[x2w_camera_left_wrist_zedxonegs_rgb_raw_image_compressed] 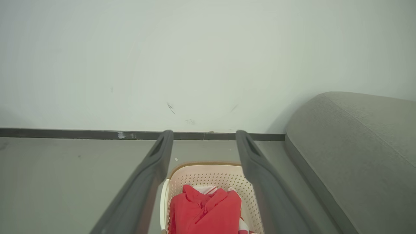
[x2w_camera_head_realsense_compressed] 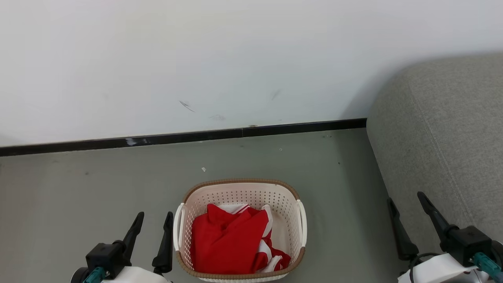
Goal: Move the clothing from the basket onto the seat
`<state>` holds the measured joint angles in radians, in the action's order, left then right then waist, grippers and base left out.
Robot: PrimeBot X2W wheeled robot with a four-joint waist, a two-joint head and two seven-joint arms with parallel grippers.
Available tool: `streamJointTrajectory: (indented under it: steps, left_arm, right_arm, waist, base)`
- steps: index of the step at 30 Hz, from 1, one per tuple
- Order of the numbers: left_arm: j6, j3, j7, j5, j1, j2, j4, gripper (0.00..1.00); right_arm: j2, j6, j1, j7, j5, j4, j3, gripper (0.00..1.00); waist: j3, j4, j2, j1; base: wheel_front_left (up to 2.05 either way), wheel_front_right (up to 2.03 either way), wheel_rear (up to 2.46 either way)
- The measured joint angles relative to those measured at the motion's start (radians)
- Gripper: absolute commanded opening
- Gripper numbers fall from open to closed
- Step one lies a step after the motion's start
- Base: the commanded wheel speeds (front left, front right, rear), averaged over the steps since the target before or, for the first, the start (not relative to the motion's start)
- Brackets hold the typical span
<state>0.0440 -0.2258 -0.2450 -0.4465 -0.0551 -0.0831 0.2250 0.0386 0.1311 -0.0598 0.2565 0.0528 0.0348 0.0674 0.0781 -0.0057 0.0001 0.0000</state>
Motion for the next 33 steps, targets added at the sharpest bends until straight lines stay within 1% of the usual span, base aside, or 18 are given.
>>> streamJointTrajectory:
  steps: [6,11,25,30,33]
  left_arm:
    - [-0.01,-0.024,0.002,0.012,0.0,-0.01,-0.002,1.0]
    - [-0.022,-0.056,0.026,0.027,-0.006,-0.013,-0.002,1.0]
    - [-0.065,-0.152,0.141,0.091,-0.126,-0.036,0.022,1.0]
    - [-0.066,-0.174,0.184,0.124,-0.172,-0.041,0.042,1.0]
    - [-0.073,-0.183,0.206,0.133,-0.206,-0.042,0.053,1.0]
  right_arm:
    - [0.0,0.0,-0.019,0.0,0.0,-0.008,0.003,1.0]
    - [-0.001,0.0,-0.019,0.0,0.0,-0.022,0.008,1.0]
    - [-0.001,0.0,-0.018,0.0,-0.024,-0.05,-0.001,1.0]
    - [-0.001,0.0,-0.013,0.0,-0.031,-0.06,-0.008,1.0]
    - [-0.001,0.0,-0.002,0.0,-0.034,-0.064,-0.013,1.0]
  waist:
    - [0.017,-0.008,0.0,0.0]
    - [0.037,-0.018,0.0,0.0]
    - [0.131,-0.054,0.0,0.0]
    - [0.173,-0.068,0.0,0.0]
    - [0.202,-0.078,0.0,0.0]
  base:
    - [0.0,0.0,0.0]
    - [0.0,0.0,0.0]
    - [0.0,0.0,0.0]
    - [0.0,0.0,0.0]
    - [0.0,0.0,0.0]
